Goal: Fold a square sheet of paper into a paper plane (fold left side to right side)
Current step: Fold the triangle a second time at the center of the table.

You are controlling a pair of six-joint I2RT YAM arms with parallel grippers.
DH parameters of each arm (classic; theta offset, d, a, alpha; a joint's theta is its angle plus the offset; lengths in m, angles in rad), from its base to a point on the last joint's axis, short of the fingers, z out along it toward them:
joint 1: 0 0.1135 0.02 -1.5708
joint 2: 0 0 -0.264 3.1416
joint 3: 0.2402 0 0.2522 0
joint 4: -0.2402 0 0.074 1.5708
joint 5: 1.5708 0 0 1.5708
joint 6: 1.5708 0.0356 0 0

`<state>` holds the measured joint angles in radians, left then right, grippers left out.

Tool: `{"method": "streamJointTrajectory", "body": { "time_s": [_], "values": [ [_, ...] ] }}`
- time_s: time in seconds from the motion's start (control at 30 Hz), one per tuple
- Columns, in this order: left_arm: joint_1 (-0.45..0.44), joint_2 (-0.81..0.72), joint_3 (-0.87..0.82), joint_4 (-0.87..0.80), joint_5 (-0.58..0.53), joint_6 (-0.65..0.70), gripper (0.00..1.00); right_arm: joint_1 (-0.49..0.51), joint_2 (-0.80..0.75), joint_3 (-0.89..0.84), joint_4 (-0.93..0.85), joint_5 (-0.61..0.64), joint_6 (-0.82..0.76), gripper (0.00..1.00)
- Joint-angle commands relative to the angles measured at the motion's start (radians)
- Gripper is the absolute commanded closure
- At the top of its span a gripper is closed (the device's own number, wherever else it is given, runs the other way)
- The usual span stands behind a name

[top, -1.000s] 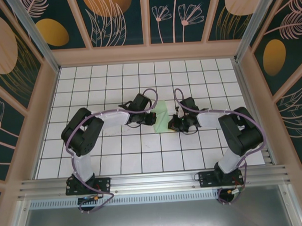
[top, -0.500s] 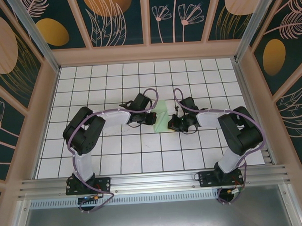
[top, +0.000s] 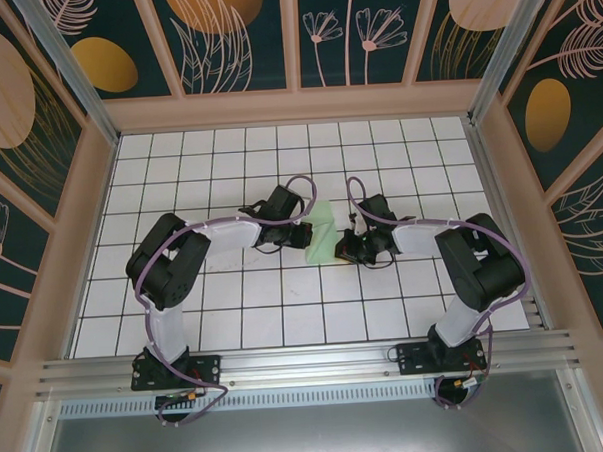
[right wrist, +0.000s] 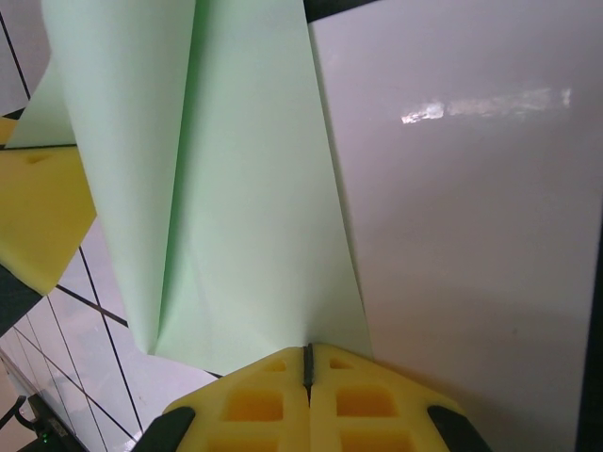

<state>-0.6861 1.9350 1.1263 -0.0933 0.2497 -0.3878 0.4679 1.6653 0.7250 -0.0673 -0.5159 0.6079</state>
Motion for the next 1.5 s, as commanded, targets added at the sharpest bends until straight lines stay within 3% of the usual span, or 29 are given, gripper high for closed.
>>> {"method": "streamJointTrajectory", "body": {
  "time_s": [0.0,0.5,0.8,1.03,1.47],
  "values": [
    [0.006,0.027,0.020,-0.021,-0.012,0.022,0.93,0.017,0.042,-0.008,-0.079,0.045,-0.024,0.98],
    [0.005,0.045,-0.016,0.000,0.019,0.013,0.92,0.018,0.045,-0.005,-0.077,0.039,-0.027,0.97],
    [0.006,0.071,-0.014,-0.003,0.020,0.016,0.92,-0.029,-0.070,0.048,-0.048,-0.039,-0.034,0.82],
    [0.006,0.080,-0.014,-0.003,0.025,0.016,0.91,-0.033,-0.023,0.138,0.052,-0.053,0.037,0.95],
    [0.006,0.084,-0.008,-0.013,0.029,0.017,0.90,0.020,0.184,0.301,0.054,-0.033,0.053,0.98]
  ]
}}
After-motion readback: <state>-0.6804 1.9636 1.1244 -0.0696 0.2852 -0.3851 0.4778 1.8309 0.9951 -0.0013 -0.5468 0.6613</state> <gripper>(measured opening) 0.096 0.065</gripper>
